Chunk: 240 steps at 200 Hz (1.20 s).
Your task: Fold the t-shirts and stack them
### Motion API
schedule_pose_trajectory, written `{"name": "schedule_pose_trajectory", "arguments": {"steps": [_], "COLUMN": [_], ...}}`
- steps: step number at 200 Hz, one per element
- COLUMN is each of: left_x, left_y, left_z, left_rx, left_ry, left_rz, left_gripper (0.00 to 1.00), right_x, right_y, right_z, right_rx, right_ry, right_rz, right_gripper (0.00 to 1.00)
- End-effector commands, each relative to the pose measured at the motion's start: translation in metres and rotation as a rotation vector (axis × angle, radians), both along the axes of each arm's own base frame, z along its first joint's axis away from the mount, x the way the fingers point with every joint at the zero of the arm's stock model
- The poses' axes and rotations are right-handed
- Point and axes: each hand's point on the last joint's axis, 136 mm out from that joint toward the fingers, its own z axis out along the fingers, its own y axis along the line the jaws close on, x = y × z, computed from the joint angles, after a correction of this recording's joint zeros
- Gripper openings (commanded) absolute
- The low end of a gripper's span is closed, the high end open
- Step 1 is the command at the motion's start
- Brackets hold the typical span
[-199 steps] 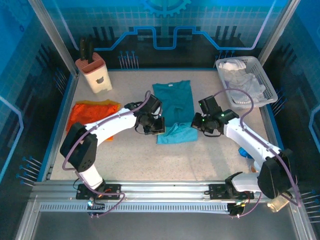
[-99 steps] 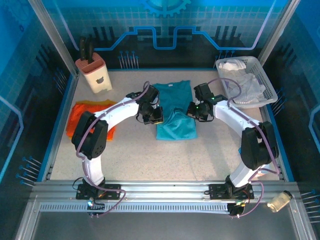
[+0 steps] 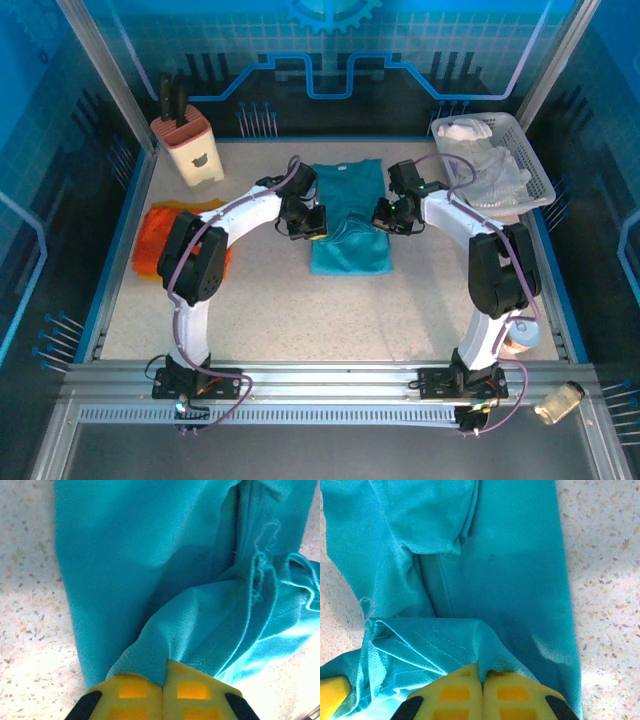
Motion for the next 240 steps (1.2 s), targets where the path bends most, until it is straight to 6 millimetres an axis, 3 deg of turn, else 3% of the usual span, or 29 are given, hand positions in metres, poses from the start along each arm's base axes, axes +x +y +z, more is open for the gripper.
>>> {"name": "schedule_pose_trajectory", "arguments": {"steps": [1, 29, 50, 59, 67, 73, 82, 108, 127, 145, 194, 214, 240], "left_x": [0.006, 0.016, 0.031, 0.04, 0.048, 0.053, 0.059, 0.068, 0.057, 0.039, -0.015, -0.018, -0.002], "left_y": [-0.001, 0.001, 0.009, 0.017, 0.023, 0.028, 0.035, 0.059, 0.063, 0.052, -0.007, -0.029, -0.041], "left_z": [0.006, -0.002, -0.015, -0.019, -0.018, -0.015, -0.005, 0.037, 0.059, 0.064, 0.056, 0.044, 0.018], "left_rx": [-0.018, -0.02, -0.013, -0.008, -0.008, -0.017, -0.03, -0.03, -0.048, -0.113, -0.218, -0.264, -0.284], "left_ry": [-0.001, 0.007, 0.01, 0.006, 0.003, 0.0, -0.011, -0.094, -0.134, -0.124, -0.085, -0.072, -0.053], "left_rz": [-0.024, -0.01, 0.015, 0.029, 0.043, 0.05, 0.058, 0.092, 0.097, 0.092, 0.024, 0.014, 0.018], "left_gripper": [0.03, 0.14, 0.37, 0.4, 0.4, 0.42, 0.43, 0.49, 0.5, 0.49, 0.43, 0.42, 0.41], "right_x": [0.013, 0.022, 0.034, 0.041, 0.047, 0.051, 0.054, 0.05, 0.039, 0.022, -0.022, -0.031, -0.042], "right_y": [0.001, -0.003, -0.008, -0.011, -0.013, -0.013, -0.014, -0.015, -0.012, 0.0, 0.037, 0.047, 0.054], "right_z": [0.007, 0.0, -0.01, -0.012, -0.012, -0.008, -0.001, 0.024, 0.039, 0.048, 0.045, 0.035, 0.018], "right_rx": [0.022, 0.031, 0.031, 0.031, 0.038, 0.046, 0.051, 0.057, 0.093, 0.161, 0.327, 0.364, 0.38], "right_ry": [-0.025, -0.02, -0.014, -0.02, -0.033, -0.045, -0.059, -0.111, -0.132, -0.137, -0.104, -0.097, -0.07], "right_rz": [0.008, -0.012, -0.03, -0.04, -0.044, -0.04, -0.033, -0.014, -0.001, 0.018, 0.058, 0.075, 0.078], "right_gripper": [0.0, 0.01, 0.23, 0.38, 0.41, 0.43, 0.55, 0.82, 0.84, 0.84, 0.84, 0.84, 0.84]}}
